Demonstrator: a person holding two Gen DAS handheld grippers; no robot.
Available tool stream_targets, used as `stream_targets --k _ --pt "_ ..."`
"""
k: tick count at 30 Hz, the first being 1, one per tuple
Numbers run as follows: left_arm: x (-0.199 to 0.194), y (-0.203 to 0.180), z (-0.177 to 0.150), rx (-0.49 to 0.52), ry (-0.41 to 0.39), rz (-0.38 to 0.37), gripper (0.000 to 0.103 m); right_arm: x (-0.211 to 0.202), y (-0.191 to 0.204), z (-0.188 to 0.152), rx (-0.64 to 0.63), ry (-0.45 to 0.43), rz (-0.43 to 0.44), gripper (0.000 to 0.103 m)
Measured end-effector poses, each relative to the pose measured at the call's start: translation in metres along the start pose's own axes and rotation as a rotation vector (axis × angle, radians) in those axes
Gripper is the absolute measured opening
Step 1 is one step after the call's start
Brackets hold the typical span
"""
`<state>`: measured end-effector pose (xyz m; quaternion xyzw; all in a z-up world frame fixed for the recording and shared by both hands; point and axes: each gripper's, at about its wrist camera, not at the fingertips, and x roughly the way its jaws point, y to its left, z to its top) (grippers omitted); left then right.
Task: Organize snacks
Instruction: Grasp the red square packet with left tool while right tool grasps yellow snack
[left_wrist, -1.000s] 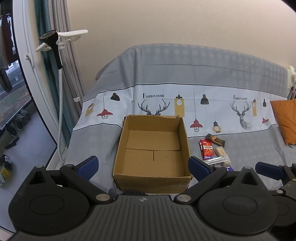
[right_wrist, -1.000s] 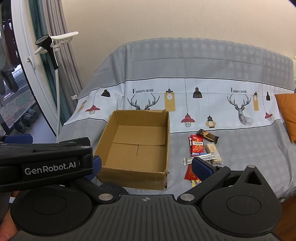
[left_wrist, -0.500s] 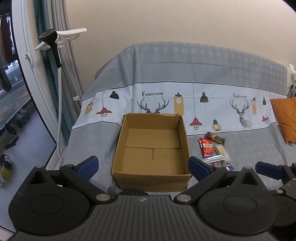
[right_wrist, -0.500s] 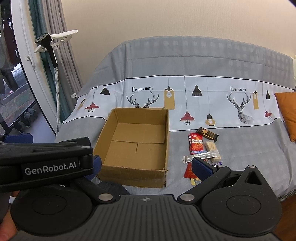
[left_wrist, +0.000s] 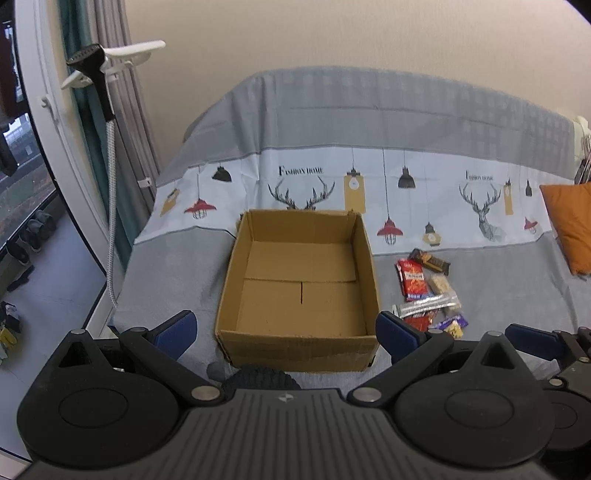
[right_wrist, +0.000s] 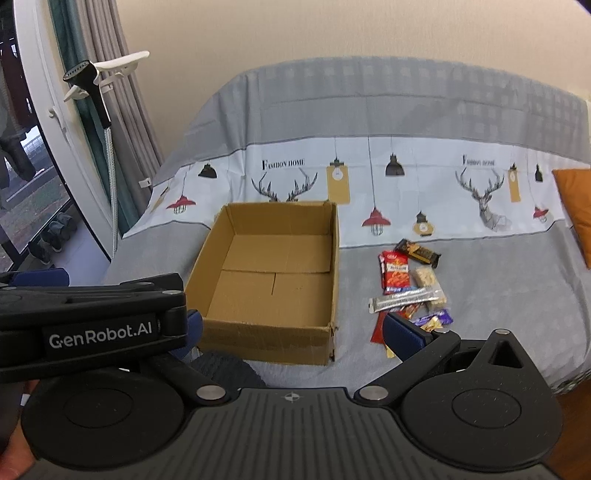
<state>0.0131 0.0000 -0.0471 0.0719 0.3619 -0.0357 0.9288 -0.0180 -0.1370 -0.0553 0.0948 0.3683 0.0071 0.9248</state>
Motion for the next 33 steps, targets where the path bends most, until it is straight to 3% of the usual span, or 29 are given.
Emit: stream_targets --k 6,8,12,17,20,23,25,27,29,33 --pt "0.054 -0.040 -0.028 0.111 -0.055 -0.042 0.103 0.049 -0.039 -0.029 0.050 0.004 0.041 0.103" --pt "0.077 -0.060 -0.036 0.142 -0.072 -0.053 0.103 0.063 -0.060 -0.042 0.077 -0.031 0.044 0.103" --pt "0.134 -0.096 -0.041 0.166 -0.034 -0.157 0.103 0.092 -0.122 -0.069 0.130 -0.131 0.016 0.103" --pt "0.208 -0.139 -0.046 0.137 -0.030 -0.350 0.103 0.143 -0.210 -0.089 0.260 -0.116 -0.080 0.103" --pt "0.253 -0.163 -0.048 0.081 -0.004 -0.446 0.103 0.171 -0.260 -0.096 0.405 -0.088 0.000 0.102" --pt "0.289 -0.194 -0.051 0.118 0.053 -0.465 0.096 0.197 -0.297 -0.096 0.474 -0.052 0.032 0.092" --pt "0.310 -0.211 -0.057 0.171 0.089 -0.466 0.086 0.213 -0.316 -0.095 0.462 -0.043 0.050 0.089" --pt "0.337 -0.222 -0.063 0.207 0.150 -0.452 0.070 0.230 -0.330 -0.094 0.450 -0.035 0.072 0.084" --pt "0.358 -0.225 -0.068 0.200 0.205 -0.457 0.066 0.249 -0.340 -0.097 0.463 0.007 0.097 0.075" --pt "0.386 -0.226 -0.076 0.207 0.265 -0.431 0.066 0.284 -0.341 -0.112 0.535 0.112 0.205 0.071"
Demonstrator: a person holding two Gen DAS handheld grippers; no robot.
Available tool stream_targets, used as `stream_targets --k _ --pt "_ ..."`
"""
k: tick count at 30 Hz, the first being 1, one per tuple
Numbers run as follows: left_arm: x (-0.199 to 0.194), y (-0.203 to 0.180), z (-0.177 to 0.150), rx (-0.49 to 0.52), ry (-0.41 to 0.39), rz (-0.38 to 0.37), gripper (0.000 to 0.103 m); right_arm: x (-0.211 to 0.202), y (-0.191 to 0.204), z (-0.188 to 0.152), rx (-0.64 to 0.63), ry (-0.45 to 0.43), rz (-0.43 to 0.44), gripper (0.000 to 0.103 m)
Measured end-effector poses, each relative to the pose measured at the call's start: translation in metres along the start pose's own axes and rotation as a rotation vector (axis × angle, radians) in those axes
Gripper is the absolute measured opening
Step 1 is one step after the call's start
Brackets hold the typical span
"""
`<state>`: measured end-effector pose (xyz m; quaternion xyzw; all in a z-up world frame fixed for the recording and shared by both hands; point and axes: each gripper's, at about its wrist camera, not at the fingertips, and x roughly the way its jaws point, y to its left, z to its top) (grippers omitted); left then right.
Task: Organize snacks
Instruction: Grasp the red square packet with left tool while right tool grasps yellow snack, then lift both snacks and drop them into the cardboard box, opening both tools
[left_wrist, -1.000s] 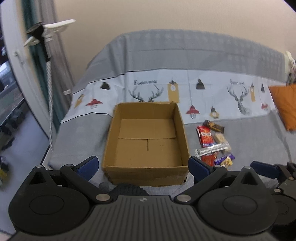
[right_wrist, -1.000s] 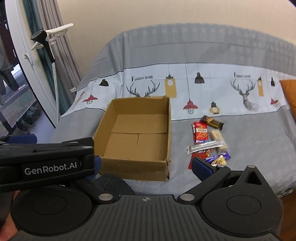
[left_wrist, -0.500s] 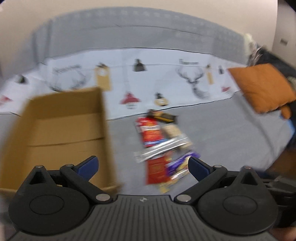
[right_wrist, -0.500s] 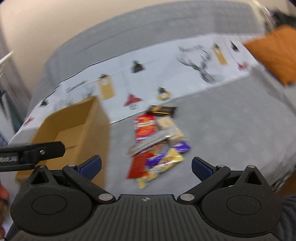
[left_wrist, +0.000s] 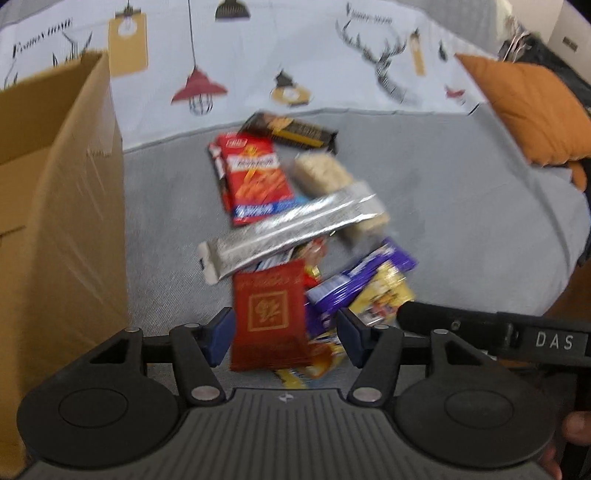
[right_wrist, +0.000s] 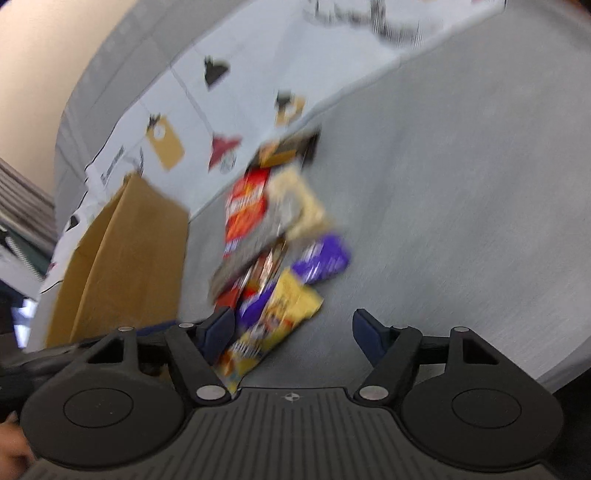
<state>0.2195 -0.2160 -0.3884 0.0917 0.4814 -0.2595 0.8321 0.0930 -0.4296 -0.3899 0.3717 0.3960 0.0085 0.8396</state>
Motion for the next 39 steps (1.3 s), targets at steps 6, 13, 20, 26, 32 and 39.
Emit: stream_targets --k 6,13,20,26,32,39 --pt "0.022 0.009 -0.006 -0.009 0.008 0.008 0.051 0.033 0.006 0.003 0.016 0.029 0.050 0.041" --pt "0.009 0.006 -0.003 -0.008 0.007 -0.031 0.040 0.019 0.013 0.022 -0.111 -0.115 -0.031 0.016" --pt "0.016 0.007 -0.009 -0.026 0.025 -0.002 0.050 0.015 -0.012 0.037 0.003 -0.140 -0.094 0.034" --pt "0.021 -0.007 -0.008 0.045 0.009 0.042 0.053 0.022 0.010 0.013 -0.111 -0.079 -0.086 0.055" --pt "0.005 -0.011 0.003 -0.022 0.022 0.071 0.045 0.018 0.010 0.020 -0.093 -0.091 -0.065 0.017" --pt "-0.052 -0.018 0.016 -0.025 -0.017 0.080 0.045 -0.030 0.022 0.010 -0.183 -0.168 -0.050 0.016"
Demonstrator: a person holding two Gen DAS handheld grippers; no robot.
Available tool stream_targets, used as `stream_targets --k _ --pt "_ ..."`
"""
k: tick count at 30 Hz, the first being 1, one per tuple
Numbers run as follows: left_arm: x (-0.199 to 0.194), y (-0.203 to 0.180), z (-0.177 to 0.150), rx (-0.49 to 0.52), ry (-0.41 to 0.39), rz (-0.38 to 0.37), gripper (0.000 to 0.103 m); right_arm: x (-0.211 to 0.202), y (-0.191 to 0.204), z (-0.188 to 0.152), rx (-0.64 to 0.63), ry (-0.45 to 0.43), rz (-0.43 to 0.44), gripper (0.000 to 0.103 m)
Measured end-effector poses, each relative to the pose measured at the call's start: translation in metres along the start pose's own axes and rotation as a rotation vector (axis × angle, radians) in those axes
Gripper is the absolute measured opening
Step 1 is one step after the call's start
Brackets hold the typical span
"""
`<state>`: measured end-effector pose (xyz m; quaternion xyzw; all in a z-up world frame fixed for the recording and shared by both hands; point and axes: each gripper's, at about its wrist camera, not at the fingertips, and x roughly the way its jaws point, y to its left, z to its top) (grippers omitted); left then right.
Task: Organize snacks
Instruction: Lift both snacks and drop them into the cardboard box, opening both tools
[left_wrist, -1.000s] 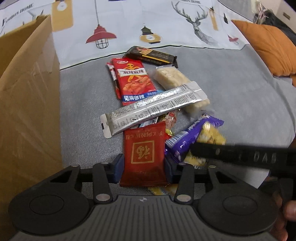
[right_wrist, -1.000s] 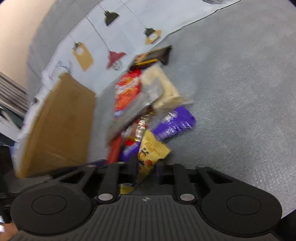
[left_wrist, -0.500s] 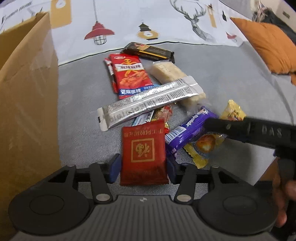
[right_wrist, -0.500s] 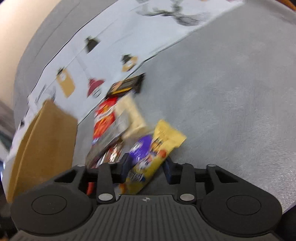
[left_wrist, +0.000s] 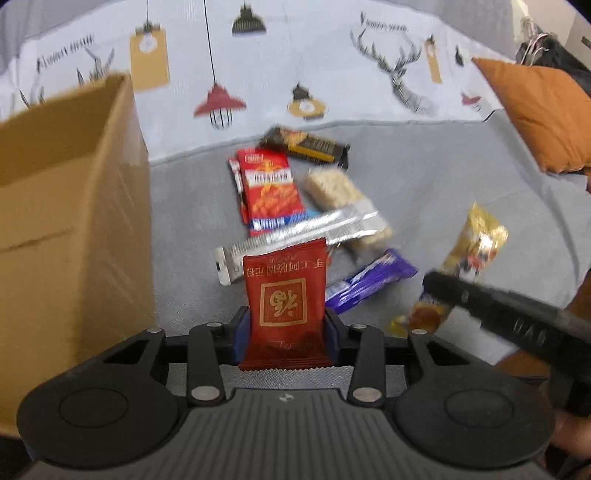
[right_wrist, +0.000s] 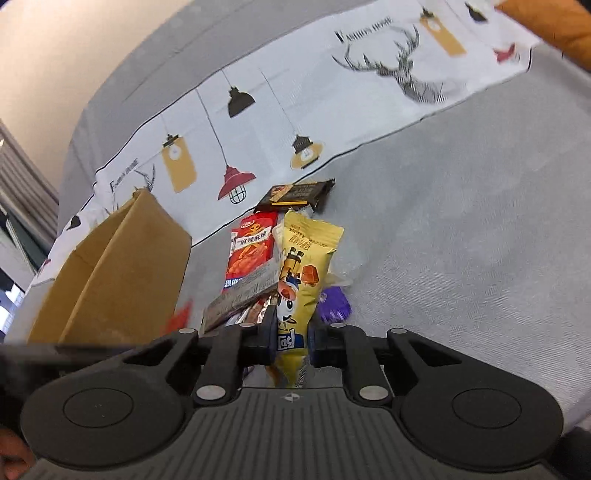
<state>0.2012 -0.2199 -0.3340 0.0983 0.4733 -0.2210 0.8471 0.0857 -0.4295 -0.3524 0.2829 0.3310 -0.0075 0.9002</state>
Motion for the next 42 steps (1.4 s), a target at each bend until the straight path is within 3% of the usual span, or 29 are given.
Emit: stream_targets --k 7,15,23,26,29,34,42 --pt "-0.075 0.000 -0.008 -0.017 -0.127 -0.032 0.045 -0.049 0.039 -0.003 -0.152 -0.110 -0.001 0.016" --pt "-0.175 0.048 -0.020 -0.075 -0.311 -0.016 0.045 -0.107 0.128 0.006 -0.234 -0.215 0.092 0.016" --pt "-0.302 0.107 -0.038 -0.131 -0.584 0.032 0.045 -0.149 0.247 0.029 -0.379 -0.320 0.268 0.016" --pt "-0.349 0.124 -0.053 -0.176 -0.676 -0.032 0.045 -0.167 0.286 0.030 -0.423 -0.357 0.336 0.016" --pt "-0.380 0.131 -0.063 -0.174 -0.761 -0.010 0.045 -0.185 0.316 0.027 -0.464 -0.389 0.400 0.016" --pt "-0.394 0.140 -0.069 -0.161 -0.810 0.049 0.045 -0.192 0.347 0.023 -0.548 -0.411 0.439 0.016" --pt "-0.337 0.167 -0.064 -0.198 -0.706 0.081 0.045 -0.146 0.350 0.010 -0.550 -0.315 0.394 0.016"
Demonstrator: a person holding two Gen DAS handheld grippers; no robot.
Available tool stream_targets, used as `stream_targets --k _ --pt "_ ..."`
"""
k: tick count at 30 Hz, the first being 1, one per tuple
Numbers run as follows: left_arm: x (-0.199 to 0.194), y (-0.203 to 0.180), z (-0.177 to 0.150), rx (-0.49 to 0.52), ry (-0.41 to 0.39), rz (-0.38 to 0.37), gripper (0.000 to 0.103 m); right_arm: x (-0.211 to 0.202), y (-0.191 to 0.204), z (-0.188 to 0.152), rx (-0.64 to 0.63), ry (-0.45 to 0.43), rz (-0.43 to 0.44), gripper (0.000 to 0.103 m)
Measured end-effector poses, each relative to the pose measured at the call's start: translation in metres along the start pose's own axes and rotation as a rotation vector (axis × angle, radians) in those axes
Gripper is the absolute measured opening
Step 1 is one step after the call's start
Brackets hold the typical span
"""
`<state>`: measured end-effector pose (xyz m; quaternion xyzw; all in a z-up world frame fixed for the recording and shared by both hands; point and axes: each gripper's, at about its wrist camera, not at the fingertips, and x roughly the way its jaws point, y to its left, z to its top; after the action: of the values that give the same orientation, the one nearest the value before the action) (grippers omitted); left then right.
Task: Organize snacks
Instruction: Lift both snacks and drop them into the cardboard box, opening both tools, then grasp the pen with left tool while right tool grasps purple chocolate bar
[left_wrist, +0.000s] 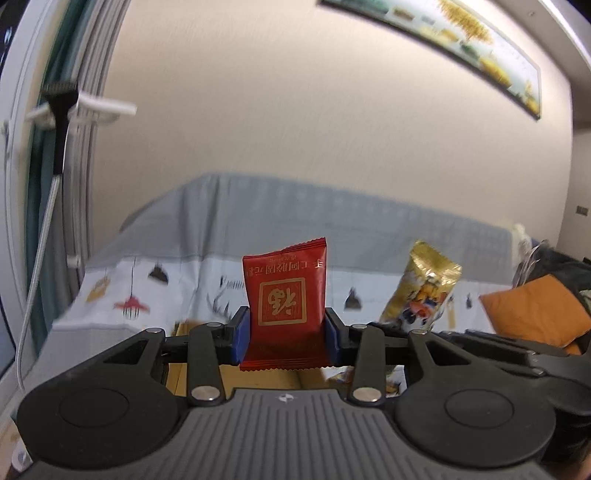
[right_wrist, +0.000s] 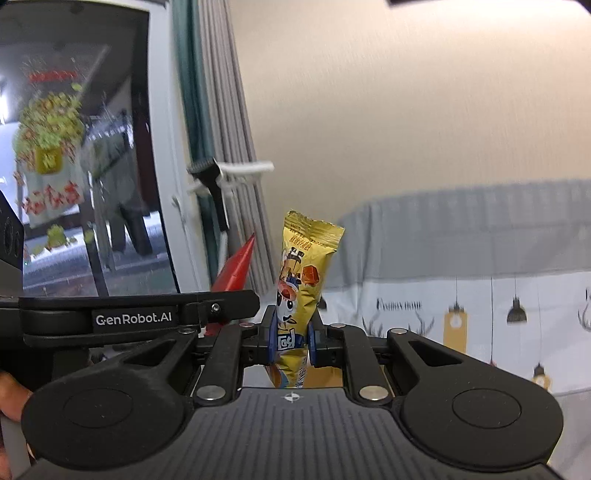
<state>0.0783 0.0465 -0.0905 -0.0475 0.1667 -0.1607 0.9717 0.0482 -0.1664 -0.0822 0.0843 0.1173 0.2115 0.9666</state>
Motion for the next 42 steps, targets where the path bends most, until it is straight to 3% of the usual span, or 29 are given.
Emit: stream_targets --k 11,16,22,26,28,29,30,31,32,37,42 --pt "0.113 0.049 -0.074 -0.028 0.264 0.030 0.045 0.085 -0.043 -0.071 0.123 0.237 -0.086 0.016" --pt "0.172 0.069 -0.111 0.006 0.379 0.084 0.045 0.119 -0.063 -0.110 0.196 0.314 -0.139 0.017" --pt "0.202 0.088 -0.140 -0.011 0.480 0.126 0.045 0.149 -0.070 -0.145 0.259 0.385 -0.194 0.017" --pt "0.204 0.095 -0.149 -0.062 0.523 0.132 0.045 0.159 -0.070 -0.155 0.279 0.384 -0.149 0.017" --pt "0.197 0.093 -0.146 -0.089 0.504 0.110 0.049 0.160 -0.070 -0.157 0.280 0.369 -0.131 0.025" --pt "0.191 0.090 -0.143 -0.097 0.491 0.112 0.060 0.159 -0.073 -0.158 0.305 0.355 -0.116 0.059" --pt "0.186 0.089 -0.140 -0.108 0.481 0.140 0.088 0.157 -0.077 -0.159 0.335 0.347 -0.099 0.079" --pt "0.181 0.088 -0.137 -0.117 0.470 0.174 0.101 0.151 -0.082 -0.160 0.365 0.325 -0.117 0.084" --pt "0.174 0.085 -0.133 -0.127 0.446 0.181 0.103 0.140 -0.087 -0.159 0.385 0.293 -0.138 0.091" --pt "0.158 0.043 -0.112 -0.035 0.414 0.105 0.103 0.075 -0.115 -0.159 0.427 0.183 -0.194 0.093" --pt "0.166 -0.034 -0.104 0.114 0.409 0.008 0.103 0.028 -0.150 -0.167 0.496 0.155 -0.266 0.093"
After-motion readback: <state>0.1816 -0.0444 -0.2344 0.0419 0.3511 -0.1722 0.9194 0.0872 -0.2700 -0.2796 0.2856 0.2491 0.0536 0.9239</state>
